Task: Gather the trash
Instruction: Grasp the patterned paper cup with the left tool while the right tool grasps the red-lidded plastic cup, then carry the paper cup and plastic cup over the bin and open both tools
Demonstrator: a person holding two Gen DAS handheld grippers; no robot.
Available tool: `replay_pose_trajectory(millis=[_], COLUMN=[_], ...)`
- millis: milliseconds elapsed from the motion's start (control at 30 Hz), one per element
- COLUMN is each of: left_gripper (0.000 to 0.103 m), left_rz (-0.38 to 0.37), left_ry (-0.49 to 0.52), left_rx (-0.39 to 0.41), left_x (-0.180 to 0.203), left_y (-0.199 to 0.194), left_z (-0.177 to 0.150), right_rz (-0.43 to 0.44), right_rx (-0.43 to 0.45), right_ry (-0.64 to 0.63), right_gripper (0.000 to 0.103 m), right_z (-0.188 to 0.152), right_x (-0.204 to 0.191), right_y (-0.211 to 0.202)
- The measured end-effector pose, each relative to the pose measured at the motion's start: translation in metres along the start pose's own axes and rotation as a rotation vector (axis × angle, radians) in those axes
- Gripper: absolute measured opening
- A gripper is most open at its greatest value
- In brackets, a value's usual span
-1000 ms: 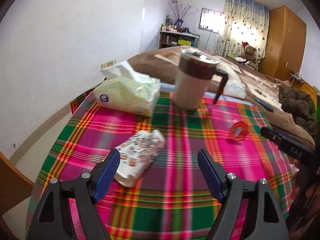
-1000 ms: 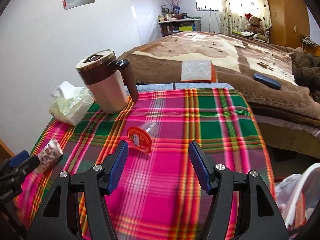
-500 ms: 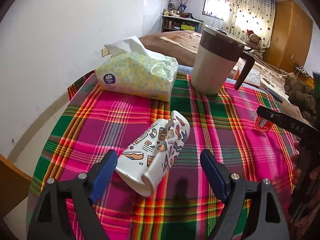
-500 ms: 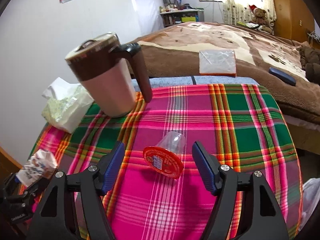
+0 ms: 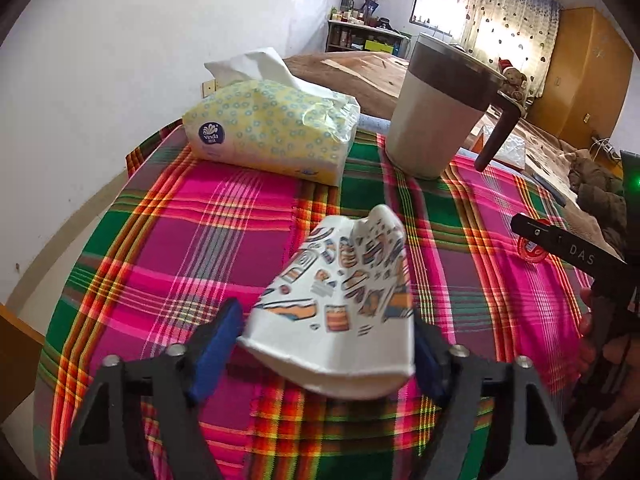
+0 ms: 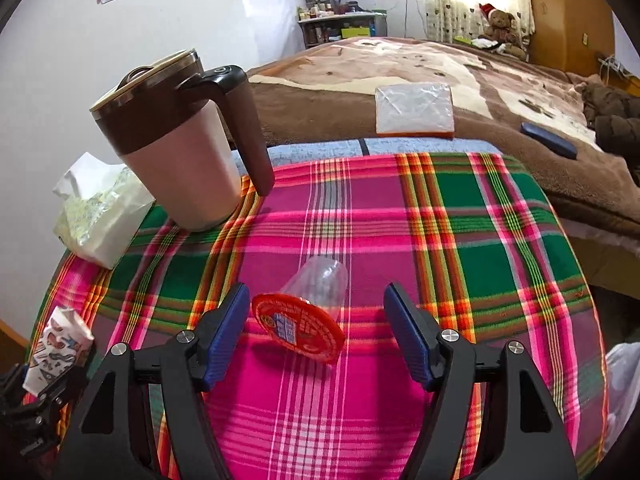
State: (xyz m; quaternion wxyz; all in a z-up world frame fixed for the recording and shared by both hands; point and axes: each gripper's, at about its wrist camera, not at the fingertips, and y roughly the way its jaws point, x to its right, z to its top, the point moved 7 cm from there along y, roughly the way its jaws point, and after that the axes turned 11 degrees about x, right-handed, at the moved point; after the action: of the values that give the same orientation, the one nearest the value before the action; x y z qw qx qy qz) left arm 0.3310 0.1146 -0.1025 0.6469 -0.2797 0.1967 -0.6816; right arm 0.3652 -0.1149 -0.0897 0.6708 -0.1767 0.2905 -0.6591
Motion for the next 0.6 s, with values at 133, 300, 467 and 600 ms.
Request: replay_pose_trajectory(millis=[133,300,467,600], left_gripper=[0.072,0.057,0.056,0.056], left_rz=[-0.026,-0.036,-0.052,-0.066], left_ry=[-0.012,-0.005,0.015,0.014], left_rx=[0.005,0.006,0.010,0.037], left_x=[0.006,0.015,0.027,0.036], left_y=[-0.002,-0.003,-0.005,-0.014], left_z=[0.000,0.000,-0.003,0.000], right_rz=[-0.002,0.007,0.028,0.045], right_rx=[-0.007,0.004,0.007,0.021], right_ry=[0.014,0.010,0.005,0.015], right_gripper=[0.052,0.049,0.049,0.049], right_z=[-0.003,-0.003,-0.007,-0.005], right_x=[0.003,0.005,0.006,0.008], right_y=[-0.001,-0.004,-0.011,-0.019])
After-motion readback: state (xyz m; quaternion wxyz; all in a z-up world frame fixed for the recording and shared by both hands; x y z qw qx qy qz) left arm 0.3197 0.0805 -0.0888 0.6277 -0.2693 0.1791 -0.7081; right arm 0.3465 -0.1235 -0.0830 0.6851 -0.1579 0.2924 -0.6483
